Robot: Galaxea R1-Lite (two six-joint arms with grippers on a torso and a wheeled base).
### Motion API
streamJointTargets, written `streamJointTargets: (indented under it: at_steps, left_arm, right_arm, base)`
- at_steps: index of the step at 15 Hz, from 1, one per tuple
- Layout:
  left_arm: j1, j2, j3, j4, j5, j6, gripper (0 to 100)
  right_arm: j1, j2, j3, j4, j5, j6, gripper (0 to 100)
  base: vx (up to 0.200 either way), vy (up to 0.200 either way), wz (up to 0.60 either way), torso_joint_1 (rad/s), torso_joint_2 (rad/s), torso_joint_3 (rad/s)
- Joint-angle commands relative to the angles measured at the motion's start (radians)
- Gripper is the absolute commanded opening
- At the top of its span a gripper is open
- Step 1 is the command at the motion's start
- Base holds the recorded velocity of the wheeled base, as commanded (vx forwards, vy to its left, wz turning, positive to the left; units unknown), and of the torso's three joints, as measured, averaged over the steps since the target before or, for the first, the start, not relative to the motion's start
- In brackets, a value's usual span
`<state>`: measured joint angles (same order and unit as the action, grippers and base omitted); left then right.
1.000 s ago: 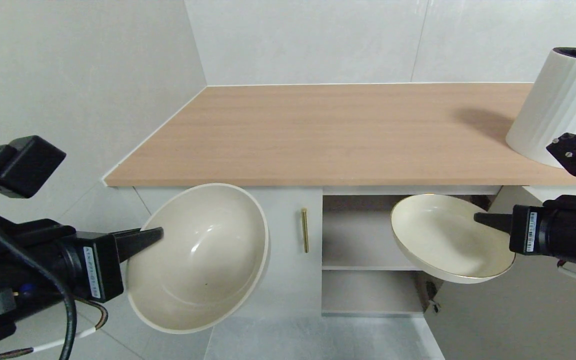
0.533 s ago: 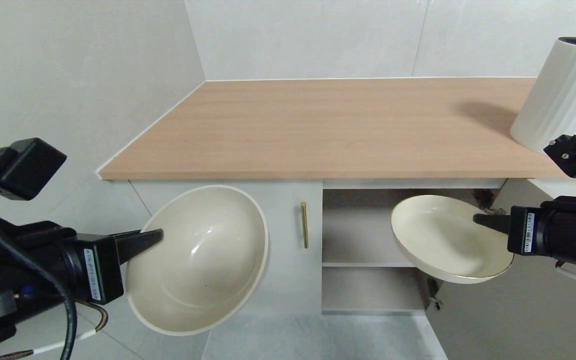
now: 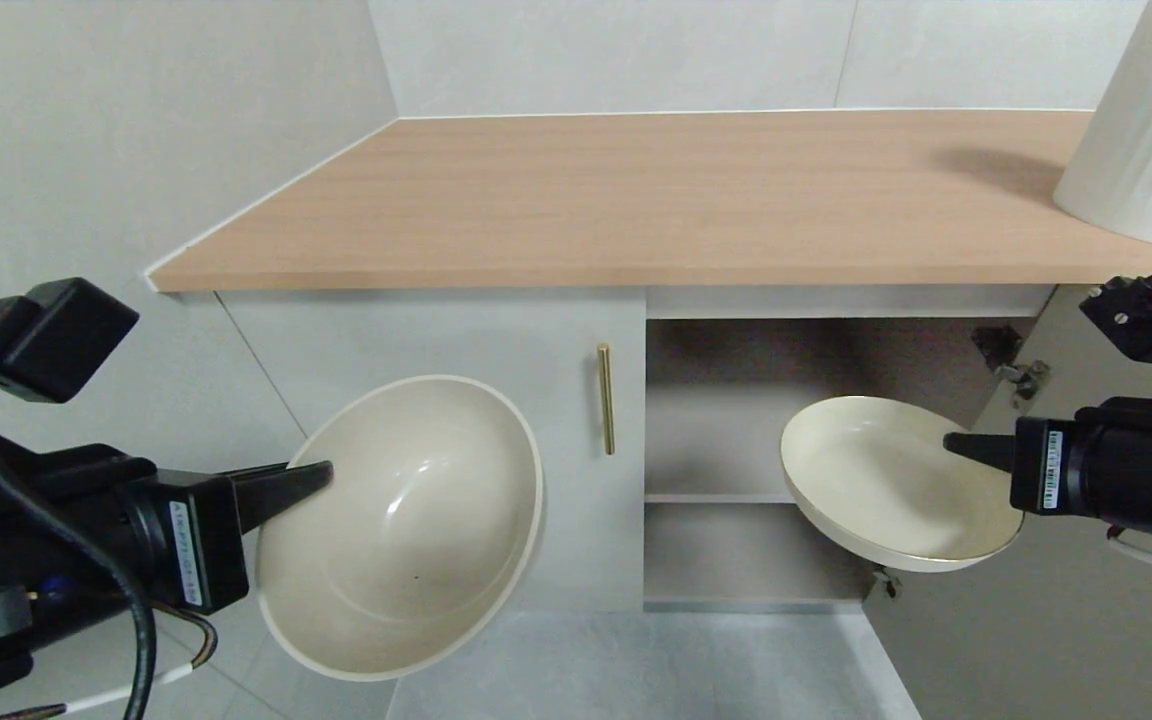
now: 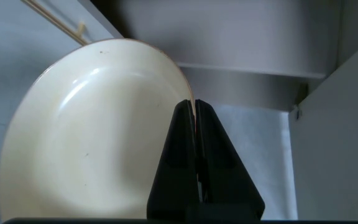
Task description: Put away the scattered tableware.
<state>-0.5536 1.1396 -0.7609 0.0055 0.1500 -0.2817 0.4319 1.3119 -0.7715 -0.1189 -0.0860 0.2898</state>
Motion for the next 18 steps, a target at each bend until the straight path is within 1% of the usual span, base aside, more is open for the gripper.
streamJointTargets:
  at_steps: [1,3,5,9,11,12,13,15,17,18]
  left_arm:
    - [0.0,0.002,0.002,0.001,-0.001,-0.001,0]
    - [0.0,0.002,0.002,0.001,-0.003,-0.001,0]
    - [0.0,0.003,0.002,0.001,-0.006,-0.001,0]
    - [0.0,0.003,0.002,0.001,-0.006,-0.001,0]
    - [0.0,0.005,0.002,0.001,-0.006,-0.001,0]
    - [0.0,0.006,0.003,0.001,-0.007,-0.001,0]
    - [0.0,0.006,0.003,0.001,-0.007,-0.001,0]
    - [0.0,0.006,0.005,0.001,-0.007,-0.001,0]
    - [0.0,0.006,0.006,0.001,-0.007,-0.001,0]
    - [0.0,0.008,0.006,0.001,-0.007,-0.001,0]
  right_arm:
    - [0.001,0.003,0.0,0.001,0.0,0.0,0]
    - [0.001,0.003,0.001,0.001,0.0,0.0,0]
    - [0.001,0.004,0.001,0.001,0.0,0.0,0]
    - [0.001,0.029,0.001,0.001,0.0,0.0,0]
    - [0.002,0.107,-0.002,-0.007,0.0,0.0,0]
    - [0.001,0.167,-0.002,-0.034,0.0,0.002,0]
    - [-0.001,0.251,0.0,-0.093,-0.012,0.008,0]
    - [-0.032,0.398,0.003,-0.215,-0.046,0.014,0]
    - [-0.036,0.521,0.008,-0.327,-0.1,0.035,0]
    - [-0.036,0.596,0.006,-0.407,-0.146,0.048,0]
  base:
    - [0.0,0.0,0.0,-0.134,0.45,0.315]
    - [0.0,0.0,0.0,-0.119,0.44,0.308]
    - [0.0,0.0,0.0,-0.044,0.19,0.142]
    - [0.0,0.0,0.0,-0.003,0.02,0.012]
    - [0.0,0.0,0.0,0.0,0.0,0.0]
    - [0.0,0.0,0.0,0.0,0.0,0.0]
    - [0.0,0.0,0.0,0.0,0.0,0.0]
    - [0.0,0.0,0.0,0.0,0.0,0.0]
    - [0.0,0.0,0.0,0.0,0.0,0.0]
    - [0.0,0.0,0.0,0.0,0.0,0.0]
